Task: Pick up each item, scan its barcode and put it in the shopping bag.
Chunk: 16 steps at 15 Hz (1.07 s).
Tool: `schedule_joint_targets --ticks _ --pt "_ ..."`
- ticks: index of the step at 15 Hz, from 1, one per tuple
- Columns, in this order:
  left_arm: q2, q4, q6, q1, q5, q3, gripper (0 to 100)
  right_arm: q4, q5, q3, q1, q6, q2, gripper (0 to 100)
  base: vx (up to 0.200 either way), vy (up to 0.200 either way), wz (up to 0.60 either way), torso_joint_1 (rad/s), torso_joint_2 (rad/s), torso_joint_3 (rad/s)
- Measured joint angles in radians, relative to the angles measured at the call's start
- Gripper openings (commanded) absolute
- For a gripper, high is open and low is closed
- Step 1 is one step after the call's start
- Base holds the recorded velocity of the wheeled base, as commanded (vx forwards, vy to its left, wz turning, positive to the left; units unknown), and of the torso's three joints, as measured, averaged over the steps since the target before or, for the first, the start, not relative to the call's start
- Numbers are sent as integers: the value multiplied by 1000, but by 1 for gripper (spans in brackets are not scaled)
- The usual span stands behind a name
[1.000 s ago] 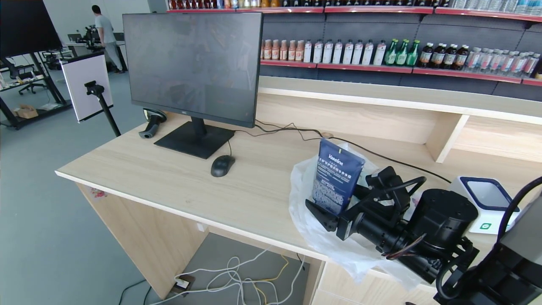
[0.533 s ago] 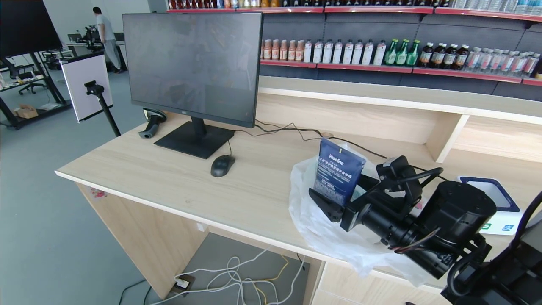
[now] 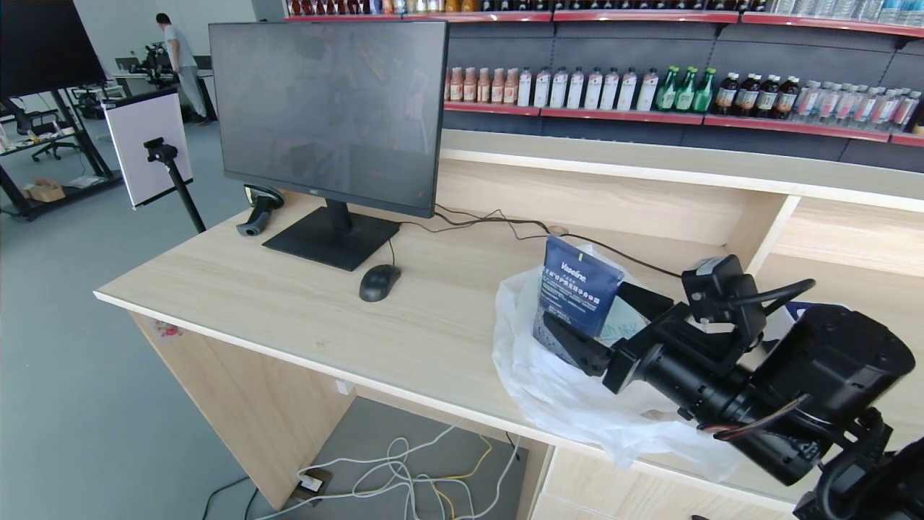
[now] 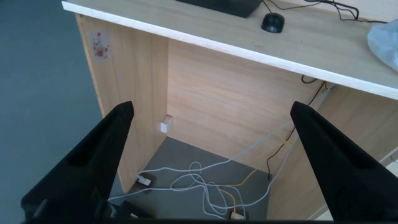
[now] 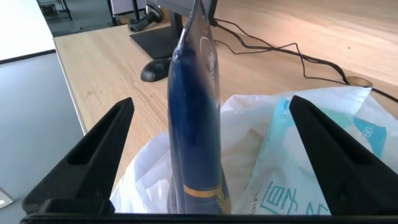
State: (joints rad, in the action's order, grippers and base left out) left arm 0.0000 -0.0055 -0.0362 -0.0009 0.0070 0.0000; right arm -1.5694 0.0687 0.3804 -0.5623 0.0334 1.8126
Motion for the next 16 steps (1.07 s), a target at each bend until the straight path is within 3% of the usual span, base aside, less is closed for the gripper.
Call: schedule_joint_targets --ticks 6,12,14,16 --pt "0 1 0 -1 0 0 100 0 0 -164 5 0 -159 100 0 0 0 0 0 0" --pt "0 2 0 0 0 0 100 27 -5 -364 69 -11 -462 100 0 0 0 0 0 0" --pt "0 1 0 0 0 0 100 171 -7 -375 79 -12 -581 100 0 0 0 0 0 0" --pt "0 2 0 0 0 0 100 457 -7 -379 80 -4 -750 100 0 0 0 0 0 0"
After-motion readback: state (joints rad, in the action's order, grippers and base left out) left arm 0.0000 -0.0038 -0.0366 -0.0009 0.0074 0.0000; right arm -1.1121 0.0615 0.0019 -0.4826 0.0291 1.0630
